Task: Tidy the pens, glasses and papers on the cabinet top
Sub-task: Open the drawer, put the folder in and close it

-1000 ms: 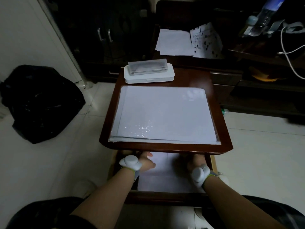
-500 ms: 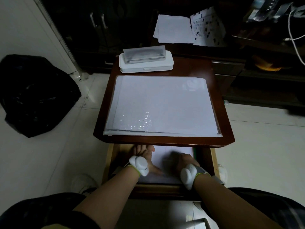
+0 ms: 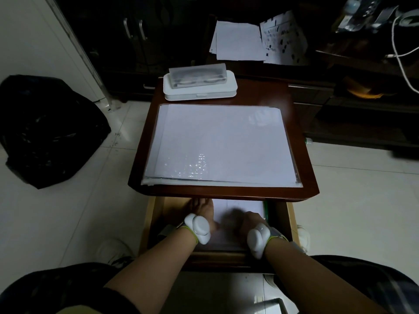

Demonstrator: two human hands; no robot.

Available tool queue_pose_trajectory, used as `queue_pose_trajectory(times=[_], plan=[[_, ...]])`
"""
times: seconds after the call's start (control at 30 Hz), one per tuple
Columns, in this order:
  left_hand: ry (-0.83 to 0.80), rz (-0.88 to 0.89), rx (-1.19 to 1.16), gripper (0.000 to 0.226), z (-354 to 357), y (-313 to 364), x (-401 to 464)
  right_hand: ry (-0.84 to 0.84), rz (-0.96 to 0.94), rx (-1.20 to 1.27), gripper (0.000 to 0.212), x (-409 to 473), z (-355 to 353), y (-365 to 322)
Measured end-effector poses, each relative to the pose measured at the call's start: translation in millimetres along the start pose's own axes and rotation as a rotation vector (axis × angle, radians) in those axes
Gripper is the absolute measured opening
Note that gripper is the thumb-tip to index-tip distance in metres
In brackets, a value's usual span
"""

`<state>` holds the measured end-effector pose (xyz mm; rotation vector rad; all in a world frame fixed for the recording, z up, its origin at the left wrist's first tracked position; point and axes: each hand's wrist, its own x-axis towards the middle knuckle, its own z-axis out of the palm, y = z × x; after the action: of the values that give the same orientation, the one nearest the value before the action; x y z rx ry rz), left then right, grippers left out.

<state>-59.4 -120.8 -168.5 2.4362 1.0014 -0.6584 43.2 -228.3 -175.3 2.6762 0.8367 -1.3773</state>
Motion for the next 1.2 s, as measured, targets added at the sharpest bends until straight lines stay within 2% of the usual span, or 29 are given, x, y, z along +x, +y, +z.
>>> queue_pose_trajectory(times=[0.03, 0.07, 0.1, 0.2, 0.27, 0.33, 0.4, 0.53, 0.63, 0.73, 0.83, 0.87, 0.97, 1.07, 1.2], plan=[[-0.057, -0.007, -0.053, 0.053, -8, 2, -5, 0.023, 0.006, -0.004, 0.039, -4, -4, -3], [-0.049, 0.027, -0.074, 0.034, -8, 3, -5, 0.041, 0.005, 0.002, 0.036, -9, -9, -6], [-0.032, 0.050, -0.114, 0.024, -11, 4, -12, 0.042, -0.003, 0.026, 0.035, -13, -13, -8], [0.001, 0.110, -0.232, 0.021, -23, 10, -25, 0.042, -0.040, 0.086, 0.024, -29, -22, -20], [-0.006, 0.165, -0.277, 0.021, -38, 14, -42, 0.059, -0.041, 0.143, 0.026, -44, -26, -31], [-0.014, 0.177, -0.340, 0.030, -54, 15, -57, 0.055, -0.087, 0.182, 0.028, -61, -36, -43], [-0.067, 0.159, -0.474, 0.041, -67, 13, -65, -0.002, -0.128, 0.248, 0.023, -82, -52, -52], [-0.104, 0.162, -0.577, 0.035, -101, 14, -85, -0.073, -0.178, 0.402, 0.015, -120, -85, -62], [0.036, 0.155, -0.659, 0.032, -123, 15, -93, -0.010, -0.210, 0.584, 0.020, -130, -97, -65], [0.360, 0.124, -0.608, 0.030, -143, 7, -100, 0.236, -0.240, 0.742, 0.029, -125, -107, -65], [0.567, 0.046, -0.526, 0.024, -154, -6, -95, 0.500, -0.186, 0.700, 0.016, -117, -121, -60], [0.602, 0.020, -0.496, 0.027, -155, -10, -91, 0.568, -0.143, 0.640, 0.007, -116, -125, -58], [0.557, -0.116, -0.347, 0.058, -157, -18, -82, 0.662, 0.074, 0.467, 0.038, -109, -133, -50], [0.397, -0.266, -0.310, 0.090, -157, -26, -70, 0.670, 0.194, 0.401, 0.052, -99, -133, -43], [0.305, -0.307, -0.339, 0.104, -150, -26, -60, 0.690, 0.258, 0.380, 0.046, -86, -126, -38]])
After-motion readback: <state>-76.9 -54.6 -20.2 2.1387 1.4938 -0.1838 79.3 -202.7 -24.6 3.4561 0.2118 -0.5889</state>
